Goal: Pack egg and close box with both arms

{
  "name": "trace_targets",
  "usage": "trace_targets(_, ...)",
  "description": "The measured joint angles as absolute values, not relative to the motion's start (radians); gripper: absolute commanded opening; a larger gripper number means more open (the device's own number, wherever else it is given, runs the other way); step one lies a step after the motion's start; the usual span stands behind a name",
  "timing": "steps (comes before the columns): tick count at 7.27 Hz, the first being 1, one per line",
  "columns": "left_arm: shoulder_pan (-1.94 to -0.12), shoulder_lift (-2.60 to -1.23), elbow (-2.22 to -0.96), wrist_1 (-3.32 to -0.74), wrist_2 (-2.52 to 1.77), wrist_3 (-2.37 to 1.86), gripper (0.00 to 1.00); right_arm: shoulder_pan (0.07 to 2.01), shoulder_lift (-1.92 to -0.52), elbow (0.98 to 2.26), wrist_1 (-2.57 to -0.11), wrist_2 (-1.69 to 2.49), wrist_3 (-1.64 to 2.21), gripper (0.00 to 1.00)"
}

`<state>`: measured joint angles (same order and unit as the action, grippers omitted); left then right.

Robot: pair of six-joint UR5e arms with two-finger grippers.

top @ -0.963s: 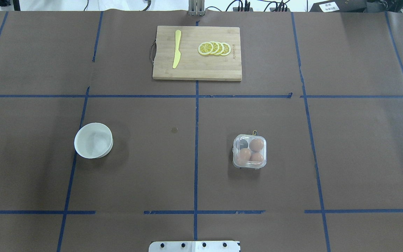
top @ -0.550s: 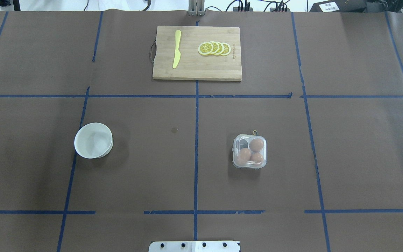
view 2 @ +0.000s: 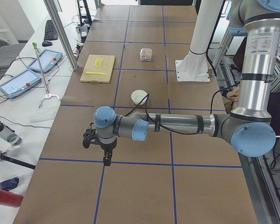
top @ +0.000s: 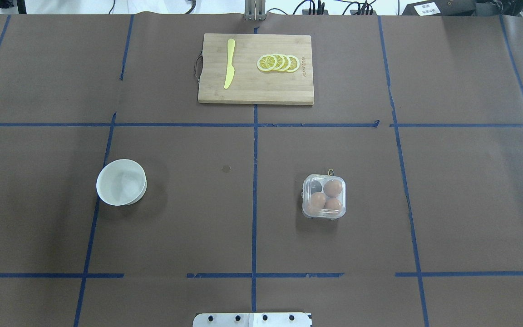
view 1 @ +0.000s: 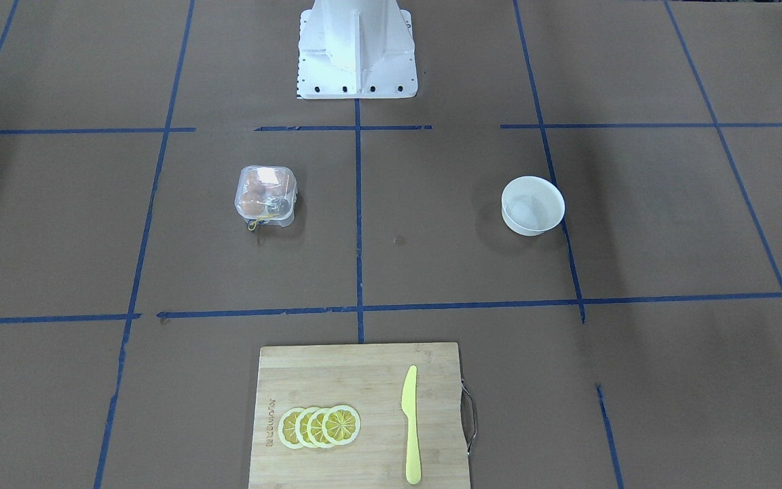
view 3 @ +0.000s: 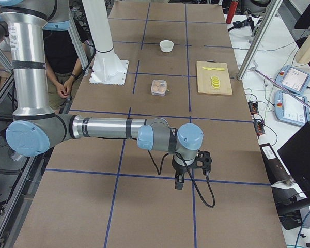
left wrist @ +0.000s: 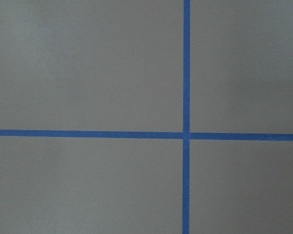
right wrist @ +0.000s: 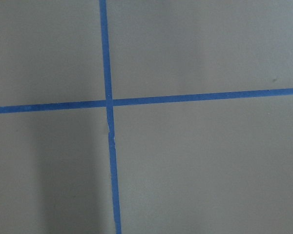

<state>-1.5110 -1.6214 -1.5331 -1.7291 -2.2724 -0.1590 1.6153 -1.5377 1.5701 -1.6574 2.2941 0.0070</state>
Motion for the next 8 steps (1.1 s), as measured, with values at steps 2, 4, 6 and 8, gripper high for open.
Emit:
trace_targets(2,-1.511,-1.621,-1.546,-1.73,-2.274,-0.156,1.0,1.615,-1.536,1.573,-1.657,2.335,0.008,1.0)
trace_targets(4,-1.511,-1.621,-1.554,-1.73,-2.277,-0.155,1.0,1.615,-1.535,1.574,-1.641,2.348,0.005,1.0)
trace_targets(6,-1.511,-1.621,-1.555,-1.73,-2.311,-0.155,1.0,1.615,-1.535,1.573,-1.625,2.351,0.002,1.0)
trace_targets(8,-1.511,-1.621,-1.555,-1.73,-2.331,-0.155,1.0,1.615,-1.535,1.574,-1.62,2.352,0.002,1.0)
